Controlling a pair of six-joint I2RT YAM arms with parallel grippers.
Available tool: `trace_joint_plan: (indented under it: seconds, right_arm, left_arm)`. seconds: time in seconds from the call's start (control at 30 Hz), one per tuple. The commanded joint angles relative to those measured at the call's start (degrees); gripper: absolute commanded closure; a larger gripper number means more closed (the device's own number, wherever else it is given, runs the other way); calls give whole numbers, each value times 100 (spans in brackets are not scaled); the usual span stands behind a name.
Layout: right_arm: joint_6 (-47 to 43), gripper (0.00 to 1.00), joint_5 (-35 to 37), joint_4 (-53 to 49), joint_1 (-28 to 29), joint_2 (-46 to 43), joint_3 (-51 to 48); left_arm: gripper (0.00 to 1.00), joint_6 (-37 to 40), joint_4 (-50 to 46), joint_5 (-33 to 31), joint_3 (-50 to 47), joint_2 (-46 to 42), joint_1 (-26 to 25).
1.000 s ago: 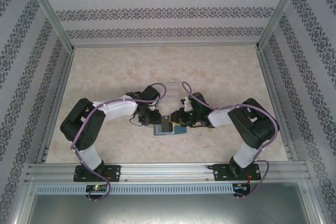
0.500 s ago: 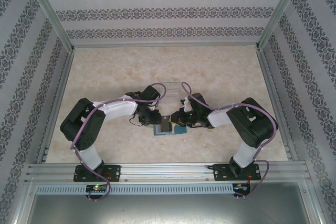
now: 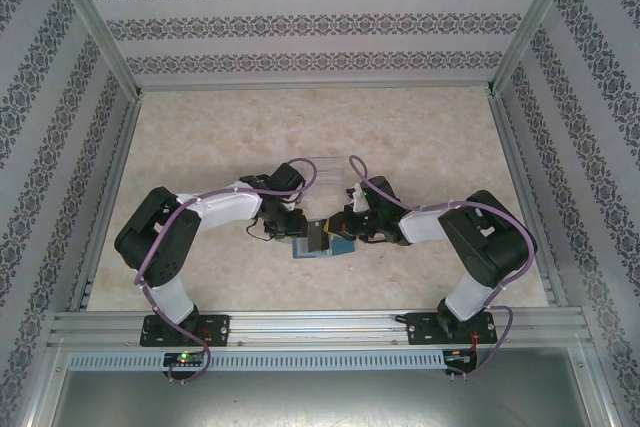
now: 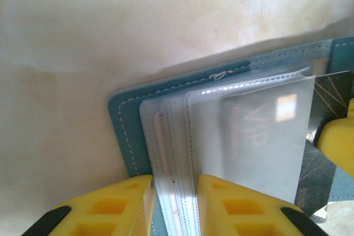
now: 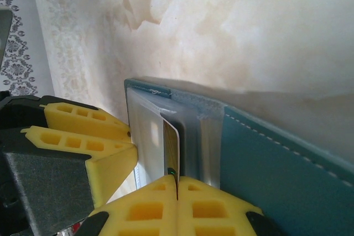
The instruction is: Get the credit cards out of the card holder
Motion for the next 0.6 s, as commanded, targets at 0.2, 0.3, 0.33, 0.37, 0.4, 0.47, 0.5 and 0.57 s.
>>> trace_joint_plan:
  seconds: [0.2,0.3,0.33,0.37,0.4,0.47,0.5,0.57]
  right_arm:
    - [-272,99,266,-471,-72,-248,-132]
    - [-330,99,300,-601,-90,-314,-120]
    - [-349,99,317,-638,-99,-331,-117]
    - [-371,100,325,-665,-99,-356,-119]
    - [-380,100,328,-683,-109,-375,-124]
    - [-410,100,332,-770,-127,-426,-109]
    - [-427,100,345,-812,-127,-460,-94]
    - [-488,100,389,-948,-133,-545,-77]
  left_arm:
    - [73,132,-297,-437,-210,90,-74]
    - [73,123,-310,-457,-215,65,-73]
    - [73,115,-315,-465,-211,45,-72]
    - [73,114,-319,-465,-210,32,-76]
    - [73,111,-316,-461,-207,14,-71]
    - [73,105,-323,-482,-219,-14,-73]
    - [73,110,-318,-478,-223,-23,-77]
    - [73,124,-332,-506,-224,-32,-72]
